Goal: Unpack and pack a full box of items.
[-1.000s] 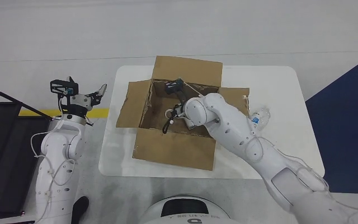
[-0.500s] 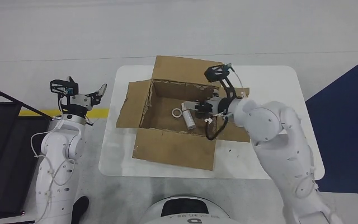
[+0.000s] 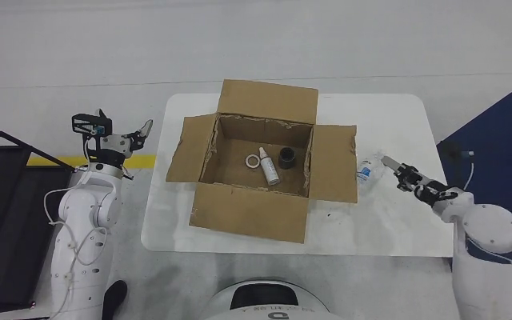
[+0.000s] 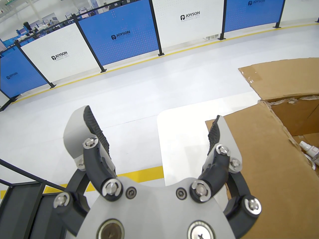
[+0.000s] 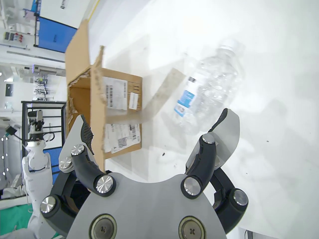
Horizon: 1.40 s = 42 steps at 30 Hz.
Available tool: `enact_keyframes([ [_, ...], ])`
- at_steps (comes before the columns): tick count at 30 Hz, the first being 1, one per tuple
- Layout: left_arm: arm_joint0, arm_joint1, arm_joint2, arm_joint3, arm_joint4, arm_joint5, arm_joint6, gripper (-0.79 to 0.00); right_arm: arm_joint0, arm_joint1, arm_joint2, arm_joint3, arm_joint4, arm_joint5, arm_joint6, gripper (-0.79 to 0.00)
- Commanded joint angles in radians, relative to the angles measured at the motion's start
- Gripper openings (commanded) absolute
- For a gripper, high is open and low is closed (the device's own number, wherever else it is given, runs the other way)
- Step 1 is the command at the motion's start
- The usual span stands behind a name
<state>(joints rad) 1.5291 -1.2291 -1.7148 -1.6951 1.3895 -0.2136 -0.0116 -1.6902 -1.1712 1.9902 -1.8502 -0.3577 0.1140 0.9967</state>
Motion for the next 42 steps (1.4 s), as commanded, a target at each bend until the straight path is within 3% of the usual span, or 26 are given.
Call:
enact_keyframes([
  [1,0.000,0.000,0.000,0.000,0.000,0.000,0.000,0.000,0.056,0.007,-0.033,0.060,-0.053,0.042,0.030,0.000],
  [8,0.000,0.000,0.000,0.000,0.000,0.000,0.000,0.000,0.290,0.024,-0.252,0.245,-0.358,0.235,0.120,0.000],
  [18,0.000,0.000,0.000,0.000,0.000,0.000,0.000,0.000,0.492,0.023,-0.468,0.434,-0.583,0.343,0.257,-0.015],
  [20,0.000,0.000,0.000,0.000,0.000,0.000,0.000,0.000,0.519,0.021,-0.491,0.469,-0.596,0.354,0.275,-0.108],
  [24,0.000,0.000,0.000,0.000,0.000,0.000,0.000,0.000,0.562,0.020,-0.523,0.531,-0.627,0.371,0.322,-0.409],
  [27,0.000,0.000,0.000,0.000,0.000,0.000,0.000,0.000,0.577,0.020,-0.527,0.557,-0.626,0.376,0.330,-0.529],
  [28,0.000,0.000,0.000,0.000,0.000,0.000,0.000,0.000,0.577,0.021,-0.521,0.559,-0.619,0.377,0.326,-0.668],
  [30,0.000,0.000,0.000,0.000,0.000,0.000,0.000,0.000,0.567,0.022,-0.504,0.553,-0.601,0.378,0.311,-0.785],
  [42,0.000,0.000,0.000,0.000,0.000,0.000,0.000,0.000,0.426,0.043,-0.283,0.466,-0.401,0.344,0.199,-0.785],
])
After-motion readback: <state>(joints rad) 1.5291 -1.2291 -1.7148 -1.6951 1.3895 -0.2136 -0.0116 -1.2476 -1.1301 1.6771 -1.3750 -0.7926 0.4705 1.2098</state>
